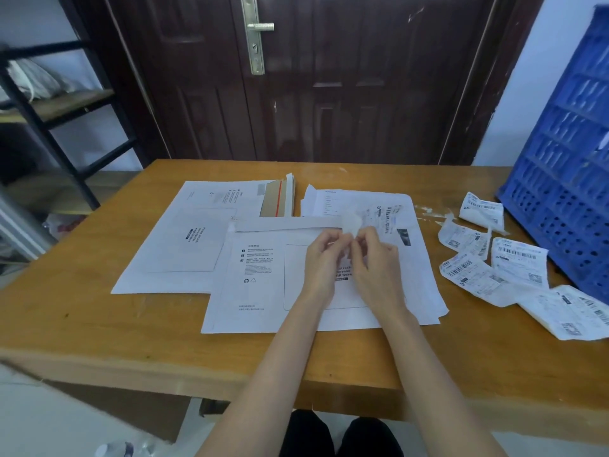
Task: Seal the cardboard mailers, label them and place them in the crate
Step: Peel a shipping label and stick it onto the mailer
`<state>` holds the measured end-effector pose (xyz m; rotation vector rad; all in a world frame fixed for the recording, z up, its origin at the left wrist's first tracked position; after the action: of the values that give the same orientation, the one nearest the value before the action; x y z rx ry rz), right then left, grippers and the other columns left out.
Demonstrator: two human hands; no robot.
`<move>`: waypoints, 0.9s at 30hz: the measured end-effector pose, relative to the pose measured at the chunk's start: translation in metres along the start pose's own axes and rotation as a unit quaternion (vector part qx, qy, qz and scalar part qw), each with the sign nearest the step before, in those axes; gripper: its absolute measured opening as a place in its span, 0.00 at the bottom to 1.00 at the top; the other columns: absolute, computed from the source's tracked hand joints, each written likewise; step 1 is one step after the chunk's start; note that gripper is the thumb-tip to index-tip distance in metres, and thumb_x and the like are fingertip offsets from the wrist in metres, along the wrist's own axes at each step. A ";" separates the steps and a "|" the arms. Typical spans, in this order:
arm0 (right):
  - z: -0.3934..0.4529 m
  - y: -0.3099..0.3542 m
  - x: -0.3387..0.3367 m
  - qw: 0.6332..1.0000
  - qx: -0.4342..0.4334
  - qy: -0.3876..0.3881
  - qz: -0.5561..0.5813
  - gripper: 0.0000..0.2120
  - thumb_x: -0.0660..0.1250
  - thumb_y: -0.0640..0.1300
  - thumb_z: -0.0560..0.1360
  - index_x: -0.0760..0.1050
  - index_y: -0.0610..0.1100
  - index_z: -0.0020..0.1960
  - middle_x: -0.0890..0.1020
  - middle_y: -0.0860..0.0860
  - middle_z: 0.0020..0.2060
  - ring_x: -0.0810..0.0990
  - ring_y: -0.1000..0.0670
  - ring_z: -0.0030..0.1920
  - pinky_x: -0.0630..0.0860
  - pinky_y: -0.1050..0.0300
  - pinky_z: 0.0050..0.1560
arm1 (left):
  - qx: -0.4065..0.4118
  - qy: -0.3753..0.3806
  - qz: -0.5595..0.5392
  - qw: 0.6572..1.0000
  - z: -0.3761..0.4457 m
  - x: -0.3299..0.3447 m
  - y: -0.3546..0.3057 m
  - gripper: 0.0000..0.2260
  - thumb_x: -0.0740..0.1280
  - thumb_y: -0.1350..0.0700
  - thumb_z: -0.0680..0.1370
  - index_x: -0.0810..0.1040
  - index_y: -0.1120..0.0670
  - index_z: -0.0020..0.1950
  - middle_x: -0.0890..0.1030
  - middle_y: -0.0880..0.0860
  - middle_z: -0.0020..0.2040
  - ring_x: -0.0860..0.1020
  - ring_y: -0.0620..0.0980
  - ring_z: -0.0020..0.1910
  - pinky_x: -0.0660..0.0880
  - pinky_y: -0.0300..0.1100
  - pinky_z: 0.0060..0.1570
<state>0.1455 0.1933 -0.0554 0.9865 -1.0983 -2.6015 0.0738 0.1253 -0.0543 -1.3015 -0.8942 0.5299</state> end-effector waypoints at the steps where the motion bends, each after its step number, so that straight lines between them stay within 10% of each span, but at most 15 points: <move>1: 0.000 0.000 0.000 1.000 -0.002 -0.001 0.000 0.08 0.58 0.41 0.80 0.65 0.46 0.43 0.74 0.53 0.27 0.72 0.51 0.29 0.65 0.56 0.42 | -0.003 0.001 -0.002 1.000 0.001 -0.001 0.000 0.07 0.68 0.56 0.73 0.74 0.55 0.36 0.72 0.53 0.33 0.70 0.51 0.38 0.67 0.44 0.41; 12: 0.002 0.001 -0.009 0.978 0.170 0.008 0.123 0.09 0.56 0.41 0.80 0.66 0.43 0.41 0.72 0.49 0.31 0.69 0.50 0.33 0.66 0.50 0.38 | 0.020 0.014 0.045 0.999 0.001 0.005 0.007 0.09 0.65 0.57 0.79 0.71 0.55 0.39 0.73 0.50 0.31 0.70 0.48 0.31 0.69 0.45 0.34; 27: 0.002 0.003 -0.007 0.991 0.102 -0.044 0.073 0.13 0.53 0.49 0.83 0.66 0.48 0.40 0.71 0.54 0.27 0.73 0.49 0.31 0.69 0.49 0.34 | 0.049 0.059 0.072 0.994 -0.007 0.012 0.000 0.12 0.63 0.55 0.79 0.68 0.55 0.36 0.69 0.51 0.31 0.68 0.46 0.31 0.66 0.40 0.34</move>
<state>0.1491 0.1949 -0.0490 0.8002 -1.4251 -2.4753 0.0865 0.1308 -0.0508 -1.3001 -0.6722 0.5968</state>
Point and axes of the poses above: each hand's wrist, its own z-axis towards the middle knuckle, its own x-axis out of the palm, y = z × x, the point moved 1 cm from there along z, towards the middle knuckle
